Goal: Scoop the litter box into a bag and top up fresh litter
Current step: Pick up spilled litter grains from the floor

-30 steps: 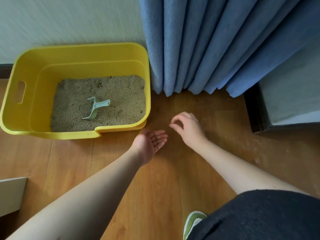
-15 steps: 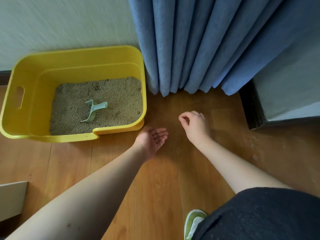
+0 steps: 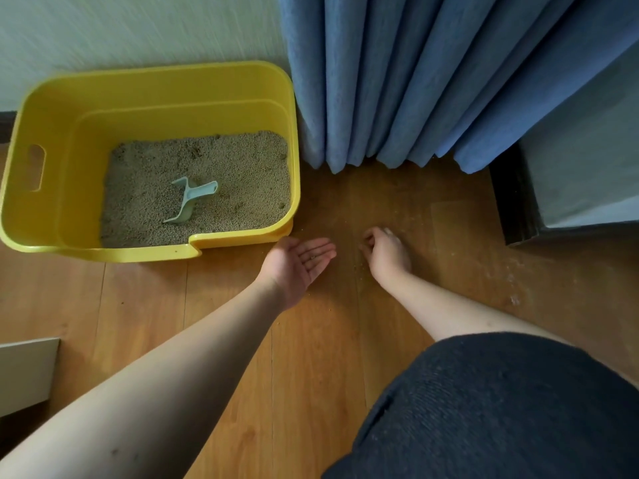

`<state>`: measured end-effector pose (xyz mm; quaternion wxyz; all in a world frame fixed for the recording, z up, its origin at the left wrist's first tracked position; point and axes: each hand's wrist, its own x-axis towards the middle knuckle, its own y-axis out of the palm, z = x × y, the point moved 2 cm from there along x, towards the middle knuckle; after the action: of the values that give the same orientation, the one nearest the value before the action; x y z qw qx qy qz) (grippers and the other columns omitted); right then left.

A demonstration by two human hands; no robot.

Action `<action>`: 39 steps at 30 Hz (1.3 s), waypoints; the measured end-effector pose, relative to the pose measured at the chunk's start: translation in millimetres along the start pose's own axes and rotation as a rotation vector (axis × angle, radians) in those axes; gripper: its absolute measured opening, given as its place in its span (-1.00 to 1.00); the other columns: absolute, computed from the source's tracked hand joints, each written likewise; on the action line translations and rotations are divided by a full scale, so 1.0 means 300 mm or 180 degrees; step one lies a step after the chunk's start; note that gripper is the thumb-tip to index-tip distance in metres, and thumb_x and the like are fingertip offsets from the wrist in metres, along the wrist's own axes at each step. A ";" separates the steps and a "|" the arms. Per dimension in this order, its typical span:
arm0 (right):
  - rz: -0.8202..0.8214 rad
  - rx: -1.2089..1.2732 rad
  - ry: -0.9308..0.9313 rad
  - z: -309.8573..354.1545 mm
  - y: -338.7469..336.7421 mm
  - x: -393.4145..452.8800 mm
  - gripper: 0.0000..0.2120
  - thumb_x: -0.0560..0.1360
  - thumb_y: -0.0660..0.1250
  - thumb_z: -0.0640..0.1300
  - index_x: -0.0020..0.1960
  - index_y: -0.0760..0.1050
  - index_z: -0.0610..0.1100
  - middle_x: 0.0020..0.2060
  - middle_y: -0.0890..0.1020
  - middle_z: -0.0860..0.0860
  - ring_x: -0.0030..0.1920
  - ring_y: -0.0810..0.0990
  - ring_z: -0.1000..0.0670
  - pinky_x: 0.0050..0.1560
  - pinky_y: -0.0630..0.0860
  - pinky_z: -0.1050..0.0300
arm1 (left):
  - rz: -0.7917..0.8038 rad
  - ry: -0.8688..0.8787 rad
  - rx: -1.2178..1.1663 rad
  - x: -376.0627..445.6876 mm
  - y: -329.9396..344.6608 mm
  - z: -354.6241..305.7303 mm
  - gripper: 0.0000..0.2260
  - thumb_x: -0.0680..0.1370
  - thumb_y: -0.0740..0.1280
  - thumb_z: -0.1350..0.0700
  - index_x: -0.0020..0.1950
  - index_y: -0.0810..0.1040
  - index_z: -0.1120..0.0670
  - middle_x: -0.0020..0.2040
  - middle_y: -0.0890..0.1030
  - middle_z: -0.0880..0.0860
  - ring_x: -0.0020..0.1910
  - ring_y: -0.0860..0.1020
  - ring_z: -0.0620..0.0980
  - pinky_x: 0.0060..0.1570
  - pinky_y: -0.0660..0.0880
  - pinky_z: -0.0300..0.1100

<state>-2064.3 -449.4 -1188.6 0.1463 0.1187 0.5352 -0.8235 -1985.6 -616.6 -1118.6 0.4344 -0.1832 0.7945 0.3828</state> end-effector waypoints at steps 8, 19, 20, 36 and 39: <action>-0.0012 -0.0435 -0.0290 0.007 -0.006 0.008 -0.79 0.59 0.20 -0.18 0.13 0.56 -0.03 0.16 0.53 -0.02 0.18 0.49 -0.09 0.06 0.49 0.06 | -0.0071 0.0031 -0.0024 -0.001 -0.032 -0.006 -0.53 0.67 -0.04 0.06 0.14 0.57 0.31 0.11 0.65 0.27 0.12 0.62 0.15 0.10 0.53 -0.10; 0.0162 0.0023 -0.1899 0.224 -0.109 -0.122 -0.88 0.55 0.28 -0.08 0.04 0.55 -0.05 0.03 0.52 0.04 0.10 0.43 0.02 0.08 0.45 0.09 | -0.0247 0.0016 -0.0014 0.034 -0.022 0.006 -0.60 0.66 0.00 0.07 0.04 0.55 0.27 -0.02 0.64 0.21 0.01 0.61 0.11 0.02 0.53 -0.10; 0.0112 -0.0061 -0.2080 0.240 -0.114 -0.134 -0.88 0.55 0.29 -0.08 0.03 0.56 -0.06 0.02 0.53 0.03 0.09 0.44 0.01 0.09 0.43 0.07 | -0.0248 0.0051 -0.0058 0.036 -0.019 0.005 -0.63 0.66 0.02 0.07 0.03 0.54 0.25 -0.04 0.63 0.19 -0.01 0.59 0.09 0.01 0.53 -0.10; 0.0254 0.0217 -0.0224 -0.034 -0.064 -0.067 -0.79 0.56 0.28 -0.03 0.15 0.56 -0.06 0.10 0.56 0.01 0.07 0.55 -0.03 -0.07 0.41 0.22 | 0.0022 -0.0139 -0.0077 0.043 -0.074 -0.013 -0.53 0.65 -0.05 0.07 0.11 0.57 0.34 0.09 0.65 0.29 0.12 0.62 0.17 0.14 0.53 -0.09; 0.0481 0.0215 -0.0227 -0.083 -0.021 -0.092 -0.77 0.50 0.36 0.01 0.11 0.58 -0.05 0.02 0.54 0.02 0.04 0.56 -0.04 -0.02 0.48 0.15 | 0.0068 -0.0164 -0.0098 0.045 -0.081 -0.013 -0.52 0.65 -0.05 0.07 0.15 0.55 0.35 0.14 0.63 0.30 0.16 0.60 0.18 0.21 0.49 -0.06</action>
<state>-2040.1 -421.1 -1183.4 0.2228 0.1341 0.4910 -0.8314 -1980.2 -634.5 -1139.5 0.4476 -0.1714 0.7790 0.4042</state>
